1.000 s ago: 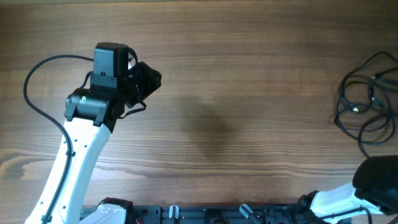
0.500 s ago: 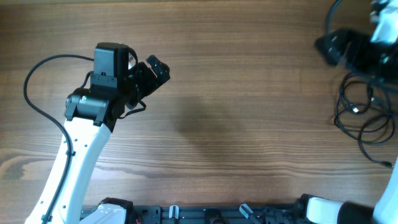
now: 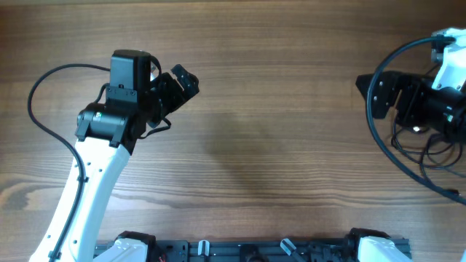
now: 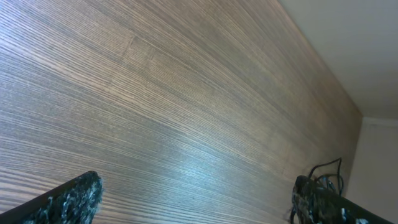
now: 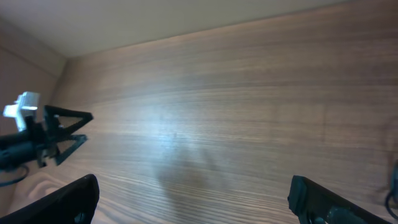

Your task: Untangle cables

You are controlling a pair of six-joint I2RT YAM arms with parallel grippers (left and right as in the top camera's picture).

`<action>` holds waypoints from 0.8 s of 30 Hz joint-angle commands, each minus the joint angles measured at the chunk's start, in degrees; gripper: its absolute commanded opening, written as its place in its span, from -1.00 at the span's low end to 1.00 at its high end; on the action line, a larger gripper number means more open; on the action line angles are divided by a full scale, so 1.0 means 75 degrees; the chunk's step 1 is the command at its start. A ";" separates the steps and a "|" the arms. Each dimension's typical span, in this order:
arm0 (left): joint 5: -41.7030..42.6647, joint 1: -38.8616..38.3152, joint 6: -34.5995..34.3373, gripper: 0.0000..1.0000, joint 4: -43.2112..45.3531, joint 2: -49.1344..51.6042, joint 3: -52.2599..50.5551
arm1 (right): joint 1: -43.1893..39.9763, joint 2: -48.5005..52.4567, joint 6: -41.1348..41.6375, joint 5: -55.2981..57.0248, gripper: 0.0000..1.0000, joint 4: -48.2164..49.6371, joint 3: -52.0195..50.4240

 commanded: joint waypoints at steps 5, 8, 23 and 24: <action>-0.0102 0.0003 0.0067 1.00 0.0000 0.0038 0.0117 | 0.0032 -0.0513 -0.1268 0.0361 0.99 0.0938 -0.0527; -0.0102 0.0003 0.0067 1.00 0.0000 0.0038 0.0117 | 0.0050 -0.1658 -0.1311 0.0536 0.99 0.2276 -0.1982; -0.0102 0.0003 0.0067 1.00 0.0003 0.0038 0.0117 | 0.1282 -0.7128 -0.2824 0.0720 0.99 1.0369 -1.0602; -0.0102 0.0003 0.0067 1.00 0.0003 0.0038 0.0117 | 0.1332 -0.7385 -0.2821 0.0833 0.99 1.0666 -1.1016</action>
